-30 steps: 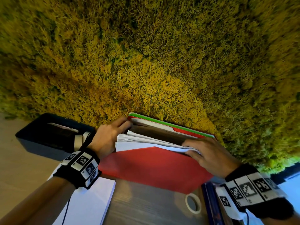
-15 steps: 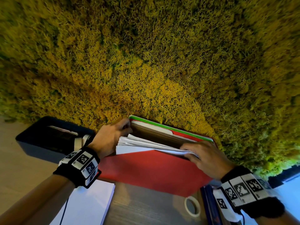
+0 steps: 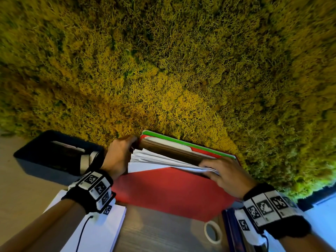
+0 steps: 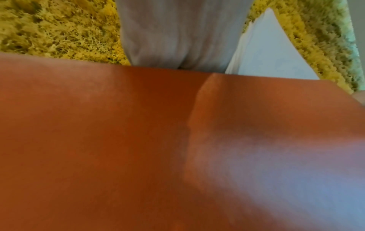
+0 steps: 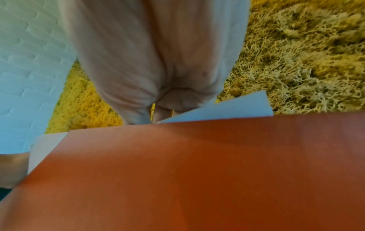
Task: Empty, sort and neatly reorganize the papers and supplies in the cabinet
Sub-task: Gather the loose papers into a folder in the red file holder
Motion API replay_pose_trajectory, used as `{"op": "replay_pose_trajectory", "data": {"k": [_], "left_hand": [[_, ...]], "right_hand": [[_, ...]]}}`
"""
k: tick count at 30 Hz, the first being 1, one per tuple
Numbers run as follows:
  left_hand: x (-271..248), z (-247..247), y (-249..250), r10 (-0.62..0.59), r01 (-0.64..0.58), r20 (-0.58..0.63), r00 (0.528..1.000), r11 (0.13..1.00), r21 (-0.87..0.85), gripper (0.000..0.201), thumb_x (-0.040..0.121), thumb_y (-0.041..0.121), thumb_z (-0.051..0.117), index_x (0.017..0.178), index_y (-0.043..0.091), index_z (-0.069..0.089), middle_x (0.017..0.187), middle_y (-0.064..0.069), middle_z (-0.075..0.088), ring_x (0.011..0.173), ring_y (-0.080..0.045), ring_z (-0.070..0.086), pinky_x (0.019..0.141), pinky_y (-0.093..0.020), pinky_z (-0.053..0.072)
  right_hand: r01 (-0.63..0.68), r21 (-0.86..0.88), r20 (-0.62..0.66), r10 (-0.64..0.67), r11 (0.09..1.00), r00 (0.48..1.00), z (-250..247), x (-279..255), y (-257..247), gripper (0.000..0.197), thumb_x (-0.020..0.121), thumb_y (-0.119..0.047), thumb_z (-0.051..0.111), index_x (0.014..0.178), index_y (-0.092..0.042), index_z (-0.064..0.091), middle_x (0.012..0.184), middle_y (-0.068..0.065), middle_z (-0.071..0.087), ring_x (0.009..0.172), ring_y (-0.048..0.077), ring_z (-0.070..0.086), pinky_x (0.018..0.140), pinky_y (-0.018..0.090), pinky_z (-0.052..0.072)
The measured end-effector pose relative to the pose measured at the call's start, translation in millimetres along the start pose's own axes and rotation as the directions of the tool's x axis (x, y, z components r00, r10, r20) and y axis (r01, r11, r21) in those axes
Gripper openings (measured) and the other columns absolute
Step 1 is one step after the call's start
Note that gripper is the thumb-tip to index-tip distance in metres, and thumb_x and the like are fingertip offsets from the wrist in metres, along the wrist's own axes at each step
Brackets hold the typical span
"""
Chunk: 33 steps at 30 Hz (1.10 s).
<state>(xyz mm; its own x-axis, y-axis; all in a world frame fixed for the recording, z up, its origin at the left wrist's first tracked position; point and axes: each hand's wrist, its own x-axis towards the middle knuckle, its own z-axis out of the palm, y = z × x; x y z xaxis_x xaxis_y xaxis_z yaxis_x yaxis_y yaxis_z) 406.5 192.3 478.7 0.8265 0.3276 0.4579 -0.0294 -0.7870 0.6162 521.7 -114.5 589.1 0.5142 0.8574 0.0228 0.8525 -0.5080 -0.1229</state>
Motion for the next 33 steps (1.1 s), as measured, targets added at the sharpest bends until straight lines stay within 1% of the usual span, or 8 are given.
{"op": "replay_pose_trajectory", "data": {"k": [6, 12, 15, 18, 21, 23, 27, 33], "left_hand": [[3.6, 3.4, -8.0, 0.01, -0.011, 0.015, 1.0, 0.999, 0.042, 0.04, 0.066, 0.032, 0.036, 0.092, 0.02, 0.064, 0.077, -0.004, 0.069, 0.07, -0.03, 0.066, 0.059, -0.04, 0.052], [6.6, 7.4, -8.3, -0.049, 0.048, -0.044, 0.998, 0.999, -0.021, 0.031, 0.077, 0.045, 0.052, 0.08, 0.016, 0.063, 0.069, 0.0, 0.067, 0.063, -0.021, 0.064, 0.056, -0.035, 0.047], [3.7, 11.7, -9.0, -0.119, 0.115, -0.119, 0.986, 0.992, -0.047, 0.02, 0.083, 0.031, 0.072, 0.074, 0.015, 0.066, 0.065, 0.002, 0.067, 0.062, -0.017, 0.065, 0.056, -0.029, 0.042], [-3.3, 15.2, -7.9, -0.213, 0.205, -0.178, 0.961, 0.977, -0.062, 0.028, 0.085, 0.041, 0.072, 0.068, 0.023, 0.057, 0.061, 0.008, 0.061, 0.059, -0.014, 0.062, 0.054, -0.027, 0.039], [-9.0, 11.3, -5.1, -0.243, 0.234, -0.177, 0.954, 0.97, -0.069, 0.055, 0.09, 0.068, 0.044, 0.074, 0.021, 0.065, 0.066, 0.003, 0.07, 0.067, -0.018, 0.068, 0.058, -0.034, 0.05], [-10.9, 7.0, -0.3, -0.242, 0.236, -0.149, 0.959, 0.97, -0.057, 0.063, 0.088, 0.073, 0.029, 0.079, 0.024, 0.068, 0.067, 0.004, 0.071, 0.069, -0.018, 0.07, 0.06, -0.036, 0.052], [-18.5, 1.9, 0.8, -0.243, 0.239, -0.151, 0.958, 0.97, -0.04, 0.06, 0.089, 0.073, 0.025, 0.073, 0.03, 0.062, 0.066, 0.006, 0.071, 0.067, -0.015, 0.07, 0.061, -0.034, 0.052], [-52.4, -20.6, 6.4, -0.284, 0.308, -0.199, 0.938, 0.946, 0.1, 0.044, 0.098, 0.05, 0.044, 0.089, 0.013, 0.066, 0.084, -0.019, 0.071, 0.081, -0.04, 0.066, 0.059, -0.032, 0.032]], "right_hand": [[-0.067, 0.019, 0.085, 0.065, 0.998, 0.994, 8.4, 11.5, 13.1, 0.014, 0.091, -0.026, 0.062, 0.103, -0.035, 0.063, 0.102, -0.017, 0.068, 0.1, 0.006, 0.062, 0.084, 0.036, 0.05], [-0.138, -0.008, 0.131, 0.138, 0.99, 0.982, 9.4, 21.3, 18.2, 0.017, 0.089, -0.015, 0.063, 0.097, -0.03, 0.065, 0.1, -0.011, 0.069, 0.099, 0.01, 0.061, 0.084, 0.035, 0.049], [-0.158, -0.02, 0.108, 0.159, 0.987, 0.981, 12.6, 23.5, 18.7, 0.013, 0.088, -0.02, 0.064, 0.092, -0.032, 0.062, 0.092, -0.015, 0.066, 0.096, 0.01, 0.062, 0.08, 0.034, 0.049], [-0.225, -0.001, 0.015, 0.225, 0.974, 0.974, 12.4, 22.2, 18.1, 0.013, 0.082, -0.03, 0.071, 0.092, -0.035, 0.065, 0.085, -0.017, 0.065, 0.088, 0.006, 0.063, 0.077, 0.028, 0.05], [-0.263, 0.106, -0.109, 0.274, 0.959, 0.956, 14.7, 18.3, 20.7, 0.026, 0.075, -0.03, 0.079, 0.098, -0.035, 0.068, 0.085, -0.02, 0.065, 0.086, 0.003, 0.064, 0.079, 0.028, 0.053], [-0.255, 0.109, -0.204, 0.272, 0.961, 0.94, 17.2, 15.1, 22.4, 0.027, 0.076, -0.029, 0.078, 0.1, -0.035, 0.066, 0.091, -0.02, 0.067, 0.087, 0.004, 0.065, 0.077, 0.033, 0.055], [-0.172, 0.05, -0.389, 0.178, 0.984, 0.904, 16.5, 9.1, 11.8, 0.01, 0.084, -0.028, 0.068, 0.092, -0.031, 0.063, 0.096, -0.015, 0.062, 0.082, 0.012, 0.066, 0.066, 0.037, 0.055], [0.034, 0.021, -0.649, -0.012, 0.999, 0.76, 13.0, -9.2, -59.1, 0.005, 0.084, -0.018, 0.062, 0.085, -0.023, 0.066, 0.092, -0.008, 0.064, 0.081, 0.016, 0.065, 0.066, 0.033, 0.052]]}}
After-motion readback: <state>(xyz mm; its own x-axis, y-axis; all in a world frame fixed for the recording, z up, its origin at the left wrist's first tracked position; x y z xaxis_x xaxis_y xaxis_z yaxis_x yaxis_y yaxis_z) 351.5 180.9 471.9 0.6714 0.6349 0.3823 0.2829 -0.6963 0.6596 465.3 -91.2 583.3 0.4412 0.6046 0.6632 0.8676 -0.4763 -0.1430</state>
